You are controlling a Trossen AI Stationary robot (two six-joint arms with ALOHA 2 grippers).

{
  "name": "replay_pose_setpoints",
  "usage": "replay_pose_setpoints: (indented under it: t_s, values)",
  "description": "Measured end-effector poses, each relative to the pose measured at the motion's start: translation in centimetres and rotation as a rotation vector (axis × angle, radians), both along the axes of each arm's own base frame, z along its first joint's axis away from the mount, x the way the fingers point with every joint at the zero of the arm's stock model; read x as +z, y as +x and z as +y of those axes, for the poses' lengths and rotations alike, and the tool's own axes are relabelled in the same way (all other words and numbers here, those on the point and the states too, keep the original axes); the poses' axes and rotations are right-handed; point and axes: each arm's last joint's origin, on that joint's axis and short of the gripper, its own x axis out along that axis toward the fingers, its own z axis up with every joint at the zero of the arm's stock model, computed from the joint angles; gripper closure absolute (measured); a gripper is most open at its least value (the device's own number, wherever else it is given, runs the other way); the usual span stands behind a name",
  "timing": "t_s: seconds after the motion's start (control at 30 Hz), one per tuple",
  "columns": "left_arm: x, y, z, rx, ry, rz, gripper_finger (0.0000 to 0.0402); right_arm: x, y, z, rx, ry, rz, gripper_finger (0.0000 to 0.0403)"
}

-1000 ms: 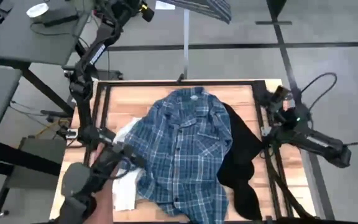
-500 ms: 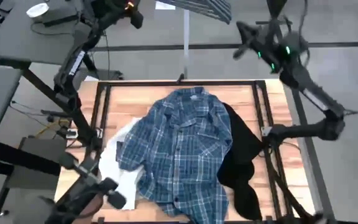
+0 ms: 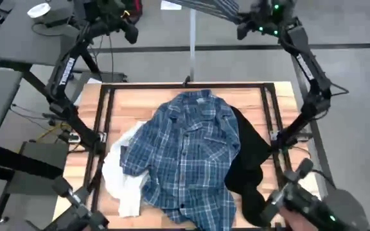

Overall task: Hang clothes
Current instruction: Unhang the hanger from the rack and put it on the table

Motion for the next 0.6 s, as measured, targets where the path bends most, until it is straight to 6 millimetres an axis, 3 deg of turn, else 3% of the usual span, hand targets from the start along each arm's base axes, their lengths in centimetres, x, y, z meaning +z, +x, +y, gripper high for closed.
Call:
replay_pose_setpoints:
  t_s: [0.2, 0.6]
  values:
    - [-0.3, 0.1, 0.2, 0.000, -0.017, 0.016, 0.0271, -0.5, 0.2, -0.9, 0.007, -0.071, 0.061, 0.0212]
    - [-0.5, 0.1, 0.2, -0.001, -0.027, 0.030, 0.0271, -2.4, 0.9, -2.7, 0.008, -0.024, 0.093, 0.0220]
